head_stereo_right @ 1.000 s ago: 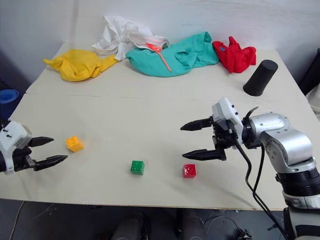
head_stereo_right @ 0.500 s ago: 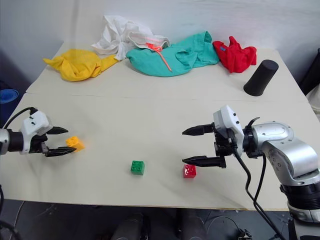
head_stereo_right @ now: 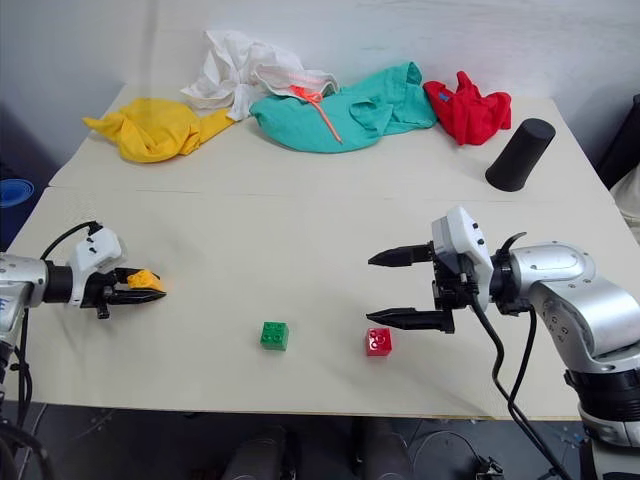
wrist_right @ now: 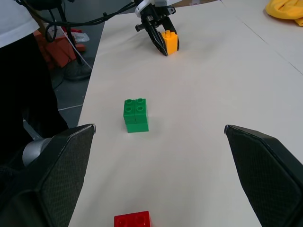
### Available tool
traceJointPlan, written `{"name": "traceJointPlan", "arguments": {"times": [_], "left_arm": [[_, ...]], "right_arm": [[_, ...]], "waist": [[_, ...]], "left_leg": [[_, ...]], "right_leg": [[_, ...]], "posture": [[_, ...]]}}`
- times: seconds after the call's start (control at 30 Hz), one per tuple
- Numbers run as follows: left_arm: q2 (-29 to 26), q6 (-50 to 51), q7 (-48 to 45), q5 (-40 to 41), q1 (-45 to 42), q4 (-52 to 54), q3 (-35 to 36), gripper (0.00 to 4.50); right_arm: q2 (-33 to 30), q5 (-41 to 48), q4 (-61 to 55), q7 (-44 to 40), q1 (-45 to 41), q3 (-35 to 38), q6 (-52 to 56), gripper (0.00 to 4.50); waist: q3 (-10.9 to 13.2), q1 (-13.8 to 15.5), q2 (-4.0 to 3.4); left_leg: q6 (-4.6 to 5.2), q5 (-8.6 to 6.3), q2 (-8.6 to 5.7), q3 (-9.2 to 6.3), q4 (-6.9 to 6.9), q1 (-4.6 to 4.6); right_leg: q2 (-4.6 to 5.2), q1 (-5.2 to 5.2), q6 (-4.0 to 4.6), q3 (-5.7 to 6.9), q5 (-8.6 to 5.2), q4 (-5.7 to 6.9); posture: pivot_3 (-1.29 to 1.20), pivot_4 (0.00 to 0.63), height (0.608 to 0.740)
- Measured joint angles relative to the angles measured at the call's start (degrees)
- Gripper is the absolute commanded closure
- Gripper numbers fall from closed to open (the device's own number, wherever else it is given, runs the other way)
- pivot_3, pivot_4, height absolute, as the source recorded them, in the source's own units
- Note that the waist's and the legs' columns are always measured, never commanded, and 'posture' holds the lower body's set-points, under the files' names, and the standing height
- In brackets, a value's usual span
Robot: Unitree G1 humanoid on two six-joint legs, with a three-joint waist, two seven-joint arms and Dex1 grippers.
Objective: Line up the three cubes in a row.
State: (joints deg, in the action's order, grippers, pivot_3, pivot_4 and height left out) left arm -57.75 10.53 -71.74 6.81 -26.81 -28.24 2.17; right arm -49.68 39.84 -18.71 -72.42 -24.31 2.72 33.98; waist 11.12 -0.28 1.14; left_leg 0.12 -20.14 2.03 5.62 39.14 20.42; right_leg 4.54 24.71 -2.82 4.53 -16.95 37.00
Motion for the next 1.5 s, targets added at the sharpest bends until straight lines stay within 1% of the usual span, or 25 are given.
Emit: {"name": "traceJointPlan", "arguments": {"times": [0.07, 0.17, 0.3, 0.47, 0.67, 0.87, 0.9, 1.1, 1.13, 1.17, 1.27, 1.33, 1.4, 1.5], "left_arm": [[-0.9, 0.1, -1.7, 0.0, 1.6, 3.1, -0.4, 2.96], [-2.5, -0.7, -5.6, 0.1, 5.5, 11.5, -1.7, 2.96], [-4.0, -5.5, -8.9, -0.5, 7.2, 16.7, -3.9, 2.96], [-3.9, -8.7, -12.3, -0.8, 5.0, 17.9, -7.3, 2.96], [-0.8, -11.8, -13.3, -2.8, -0.2, 16.3, -11.5, 2.96], [0.8, -13.3, -13.8, -3.3, -2.4, 14.0, -12.7, 2.96], [0.9, -13.4, -13.8, -3.3, -2.5, 13.9, -12.7, 2.24], [1.0, -12.1, -14.2, -2.4, -2.4, 14.0, -12.6, 0.55], [1.0, -11.8, -14.2, -2.3, -2.4, 14.0, -12.5, 0.17], [1.0, -11.5, -14.2, -2.1, -2.2, 14.0, -12.3, 0.05], [0.0, -9.9, -14.2, -0.9, -1.2, 14.4, -11.5, 0.05], [-2.2, -7.7, -14.2, 0.8, 0.7, 15.6, -9.7, 0.05], [-6.0, -4.9, -14.2, 3.3, 3.5, 17.1, -6.1, 0.05], [-11.8, -2.6, -14.2, 7.0, 9.0, 20.1, 1.1, 0.05]], "right_arm": [[-0.8, -0.6, 0.0, -0.9, 0.4, -0.1, -0.6, 0.0], [-2.4, -3.0, 0.0, -3.1, 2.6, -0.2, -3.4, 0.0], [-3.7, -4.8, 0.0, -4.9, 5.3, -0.4, -5.5, 0.0], [-4.2, -5.2, -0.4, -5.2, 8.5, 0.2, -6.4, 0.0], [-4.3, -5.1, -3.1, -3.7, 11.4, 2.0, -6.3, 0.0], [-4.9, -5.1, -4.0, -2.5, 14.0, 4.1, -6.1, 0.0], [-5.0, -5.1, -4.1, -2.3, 14.1, 4.2, -6.1, 0.0], [-5.9, -5.0, -4.6, -2.2, 14.2, 4.5, -6.1, 0.0], [-5.9, -5.1, -4.6, -2.2, 14.3, 4.5, -6.3, 0.0], [-5.9, -5.1, -4.5, -2.3, 14.3, 4.5, -6.5, 0.0], [-6.6, -5.5, -3.9, -2.8, 15.0, 4.8, -7.4, 0.0], [-7.6, -5.8, -3.0, -3.7, 16.5, 6.1, -8.2, 0.0], [-9.6, -6.4, 0.0, -5.7, 19.0, 8.6, -9.4, 0.0], [-11.5, -7.2, 4.7, -9.0, 21.5, 11.7, -12.0, 0.0]], "waist": [[0.0, 0.0, 0.0], [0.0, 0.1, 0.0], [0.0, 0.1, 0.0], [0.0, 0.2, 0.0], [0.0, 0.2, 0.0], [0.0, 0.2, 0.0], [0.0, 0.2, 0.0], [0.0, 0.2, 0.0], [0.0, 0.2, 0.0], [0.0, 0.2, 0.0], [0.0, 0.2, 0.0], [0.0, 0.1, 0.0], [0.0, 0.0, 0.0], [0.0, 0.1, 0.0]], "left_leg": [[0.0, 0.0, 0.0, 0.0, 0.0, 0.0], [0.03, -0.02, 0.01, -0.01, 0.0, 0.0], [0.02, -0.01, 0.01, -0.01, 0.0, -0.01], [0.02, 0.0, -0.01, 0.0, 0.01, -0.02], [0.03, 0.01, -0.03, 0.01, 0.04, -0.01], [0.02, 0.01, -0.02, 0.02, 0.05, -0.03], [0.02, 0.01, -0.02, 0.03, 0.05, -0.03], [0.03, 0.02, -0.02, 0.01, 0.07, -0.05], [0.03, 0.02, -0.02, 0.01, 0.08, -0.05], [0.03, 0.02, -0.02, 0.01, 0.08, -0.05], [0.03, 0.02, -0.02, 0.0, 0.08, -0.04], [0.03, 0.02, 0.0, 0.01, 0.08, -0.01], [0.03, 0.02, 0.05, 0.01, 0.07, -0.02], [0.05, 0.01, 0.04, 0.02, 0.07, -0.1]], "right_leg": [[0.0, 0.0, 0.0, 0.0, 0.0, -0.01], [0.01, -0.03, 0.0, -0.02, 0.0, -0.08], [0.01, -0.02, 0.0, -0.03, 0.0, -0.16], [0.0, -0.02, 0.0, -0.02, 0.0, -0.15], [-0.04, -0.02, 0.0, -0.01, 0.0, -0.1], [-0.06, -0.03, 0.0, -0.03, 0.0, -0.1], [-0.06, -0.04, 0.0, -0.03, 0.0, -0.11], [-0.05, -0.07, 0.0, -0.03, 0.0, -0.12], [-0.05, -0.07, 0.0, -0.04, 0.0, -0.12], [-0.05, -0.07, 0.0, -0.04, 0.0, -0.12], [-0.05, -0.07, 0.0, -0.03, 0.0, -0.11], [-0.07, -0.04, 0.0, -0.04, 0.0, -0.08], [-0.08, -0.07, 0.0, -0.03, 0.0, -0.07], [-0.06, -0.12, 0.0, -0.05, 0.0, -0.21]], "posture": [[0.0, 0.15, 0.74], [0.0, 0.15, 0.74], [0.0, 0.15, 0.74], [0.0, 0.15, 0.74], [0.0, 0.15, 0.74], [0.0, 0.15, 0.74], [0.0, 0.15, 0.74], [0.0, 0.15, 0.74], [0.0, 0.15, 0.74], [0.0, 0.15, 0.74], [0.0, 0.15, 0.74], [0.0, 0.15, 0.74], [0.0, 0.15, 0.74], [0.0, 0.15, 0.74]]}}
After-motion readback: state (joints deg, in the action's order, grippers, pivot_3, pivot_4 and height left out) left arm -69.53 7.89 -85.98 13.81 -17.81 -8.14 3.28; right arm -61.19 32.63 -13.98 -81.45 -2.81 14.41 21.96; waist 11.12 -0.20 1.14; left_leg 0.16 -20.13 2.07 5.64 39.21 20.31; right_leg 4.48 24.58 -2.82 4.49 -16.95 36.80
